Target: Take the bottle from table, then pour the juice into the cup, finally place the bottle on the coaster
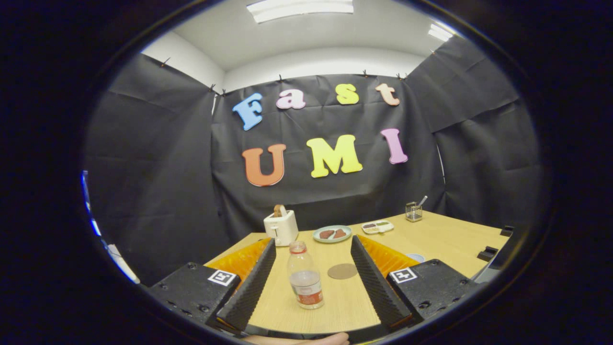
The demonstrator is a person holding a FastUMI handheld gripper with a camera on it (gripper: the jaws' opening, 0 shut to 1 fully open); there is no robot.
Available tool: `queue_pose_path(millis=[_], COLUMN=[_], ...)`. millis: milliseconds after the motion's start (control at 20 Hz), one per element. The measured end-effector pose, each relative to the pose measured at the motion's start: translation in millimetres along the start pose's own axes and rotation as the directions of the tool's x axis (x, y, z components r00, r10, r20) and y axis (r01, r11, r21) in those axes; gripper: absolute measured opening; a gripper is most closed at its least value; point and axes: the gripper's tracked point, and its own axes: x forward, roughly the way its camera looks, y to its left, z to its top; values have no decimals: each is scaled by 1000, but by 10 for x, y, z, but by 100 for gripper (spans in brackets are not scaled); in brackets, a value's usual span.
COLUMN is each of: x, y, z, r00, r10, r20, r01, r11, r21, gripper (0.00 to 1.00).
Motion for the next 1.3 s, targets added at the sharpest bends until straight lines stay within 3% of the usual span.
queue_pose_path(millis=[450,850,1300], x=[200,560,1027], y=[172,129,58], z=[-695,-1280,-1450], r00=[998,993,989], r10=[-7,-80,-132], r20=[-69,-88,-69], r01=[3,63,118], r11=[998,981,976], r21=[-66,-181,-181], gripper=[100,100,100])
